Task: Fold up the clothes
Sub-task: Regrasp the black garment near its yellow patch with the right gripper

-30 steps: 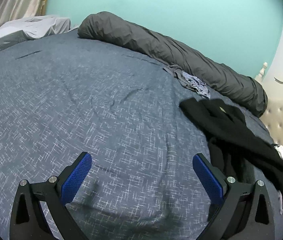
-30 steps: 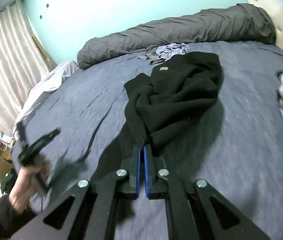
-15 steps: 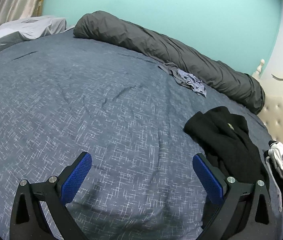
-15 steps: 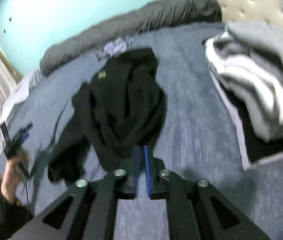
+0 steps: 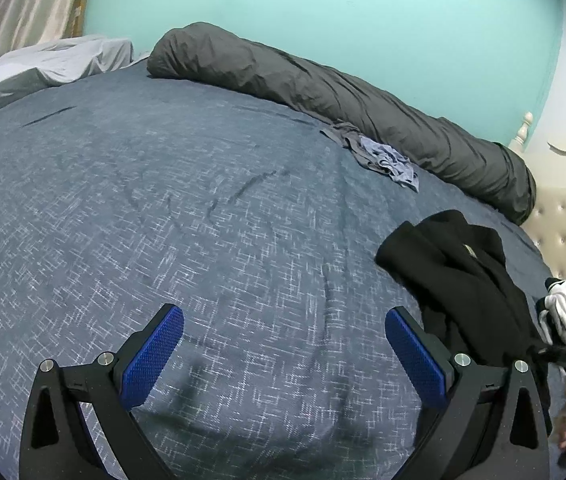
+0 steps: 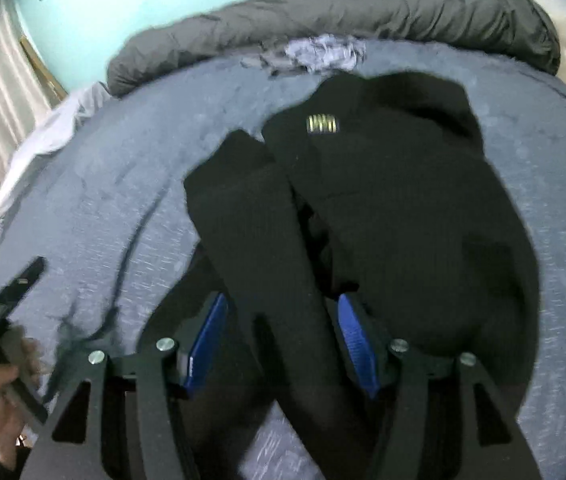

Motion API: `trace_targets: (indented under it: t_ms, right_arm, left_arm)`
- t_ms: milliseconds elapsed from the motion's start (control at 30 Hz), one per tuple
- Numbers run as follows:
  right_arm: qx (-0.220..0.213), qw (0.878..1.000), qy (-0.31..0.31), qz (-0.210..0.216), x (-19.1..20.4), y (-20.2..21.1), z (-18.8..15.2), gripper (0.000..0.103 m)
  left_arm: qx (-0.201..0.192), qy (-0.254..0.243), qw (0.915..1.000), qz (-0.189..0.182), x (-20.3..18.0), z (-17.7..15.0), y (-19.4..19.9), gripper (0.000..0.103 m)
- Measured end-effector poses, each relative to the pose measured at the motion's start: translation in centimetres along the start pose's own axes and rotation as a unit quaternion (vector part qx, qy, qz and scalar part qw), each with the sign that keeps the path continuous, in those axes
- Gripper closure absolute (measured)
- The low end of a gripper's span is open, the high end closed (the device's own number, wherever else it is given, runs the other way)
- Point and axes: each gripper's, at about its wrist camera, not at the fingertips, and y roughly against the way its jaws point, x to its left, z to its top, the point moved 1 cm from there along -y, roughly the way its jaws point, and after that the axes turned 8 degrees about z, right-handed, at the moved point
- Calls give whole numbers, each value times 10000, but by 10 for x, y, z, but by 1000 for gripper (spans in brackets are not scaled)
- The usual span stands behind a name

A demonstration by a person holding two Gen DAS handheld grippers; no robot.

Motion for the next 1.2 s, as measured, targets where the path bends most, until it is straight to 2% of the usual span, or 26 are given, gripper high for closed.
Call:
trace_targets:
  t_ms: [67, 100, 133, 167, 200, 300, 433, 600, 767, 867, 900, 933, 1067, 1167, 1200]
  right_arm:
    - [49, 9999, -117, -42, -8, -9, -3, 44]
    - [11, 9998, -179, -30, -12, -8, -4, 53]
    - [-27, 9997, -241, -18, -16, -8, -6, 69]
    - [-65, 9995, -303, -5, -20, -8, -8, 76]
    - [-102, 9996, -276, 14, -21, -3, -10, 87]
    - [-196, 9997, -134, 60, -22, 11, -16, 98]
    - [-333, 9994, 122, 30, -20, 39, -22, 99]
    - [-758, 9969, -25, -209, -47, 102, -39, 99]
    - [-875, 9906, -294, -1011, -94, 160, -58, 99]
    - [-724, 9787, -573, -1834, -126, 183, -69, 99]
    - [-586, 9757, -710, -1990, -136, 185, -73, 99]
    - [-509, 9754, -833, -1979, -143, 187, -76, 98]
    - [-810, 9740, -837, -1943, -138, 196, -70, 96]
    - [-1126, 9723, -611, -1957, -118, 195, -48, 86]
    - [-1227, 9733, -548, -1859, -112, 194, -40, 76]
  left_arm:
    - [24, 20, 10000, -5, 1, 0, -1, 0]
    - [33, 32, 10000, -5, 1, 0, -2, 0]
    - [40, 42, 10000, -4, 2, -1, -2, 0]
    - [40, 46, 10000, -5, 2, -1, -2, 0]
    - [41, 38, 10000, -6, 2, 0, -2, 0]
    - [46, 5, 10000, -13, 0, 0, -2, 0]
    - [58, -18, 10000, -25, -2, -2, -3, 0]
    - [52, -41, 10000, -25, -3, -2, -2, 0]
    - [41, -21, 10000, -8, -3, -3, -1, 0]
    - [47, -20, 10000, 1, -4, -3, -2, 0]
    - [56, -14, 10000, -2, -5, -4, -3, 0]
    - [55, -15, 10000, 1, -5, -4, -3, 0]
    - [39, -78, 10000, 6, -8, -4, -2, 0]
    - [34, -100, 9999, 27, -8, -4, -3, 0]
    - [37, -93, 9999, 32, -8, -4, -3, 0]
